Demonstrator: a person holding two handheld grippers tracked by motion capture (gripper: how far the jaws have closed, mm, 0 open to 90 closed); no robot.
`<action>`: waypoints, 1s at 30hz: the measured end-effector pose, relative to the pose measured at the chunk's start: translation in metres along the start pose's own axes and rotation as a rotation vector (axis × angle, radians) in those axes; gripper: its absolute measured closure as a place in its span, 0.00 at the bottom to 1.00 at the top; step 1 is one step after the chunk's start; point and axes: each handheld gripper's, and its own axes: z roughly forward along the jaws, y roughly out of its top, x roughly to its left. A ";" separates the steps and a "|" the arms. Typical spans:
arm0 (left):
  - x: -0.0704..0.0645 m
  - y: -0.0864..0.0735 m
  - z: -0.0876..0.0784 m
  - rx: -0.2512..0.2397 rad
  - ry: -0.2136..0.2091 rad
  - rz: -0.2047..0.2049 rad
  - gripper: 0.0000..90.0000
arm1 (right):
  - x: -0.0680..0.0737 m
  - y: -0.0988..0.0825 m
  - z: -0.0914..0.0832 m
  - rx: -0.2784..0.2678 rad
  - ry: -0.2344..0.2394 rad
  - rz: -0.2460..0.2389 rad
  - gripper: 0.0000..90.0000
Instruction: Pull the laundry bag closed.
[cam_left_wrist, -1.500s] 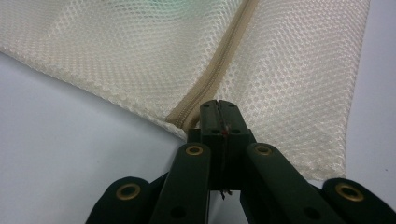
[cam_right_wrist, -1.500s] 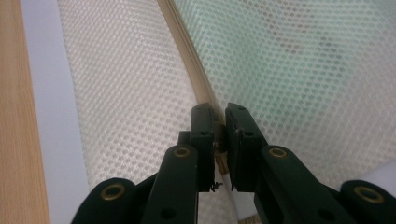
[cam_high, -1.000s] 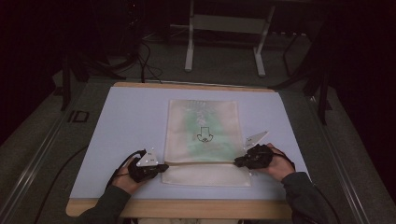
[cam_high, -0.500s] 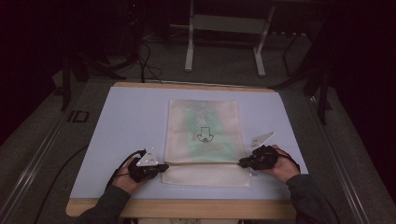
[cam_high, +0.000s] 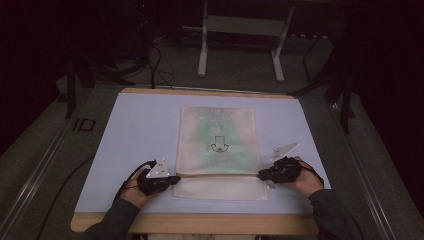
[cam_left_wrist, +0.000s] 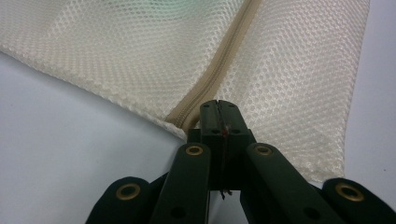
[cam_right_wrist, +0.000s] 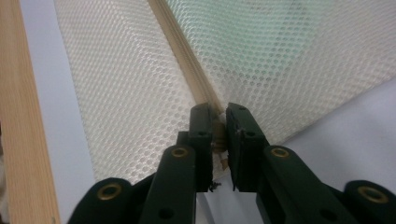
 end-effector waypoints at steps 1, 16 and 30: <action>0.000 0.000 0.000 0.000 0.000 0.000 1.00 | 0.000 0.000 0.000 -0.006 0.000 0.000 0.87; -0.002 0.000 0.000 0.001 0.013 0.003 0.99 | 0.000 0.003 -0.013 -0.134 -0.088 0.047 0.87; -0.002 0.000 0.000 -0.003 0.013 -0.004 0.99 | 0.005 -0.013 -0.018 -0.207 -0.217 0.141 0.87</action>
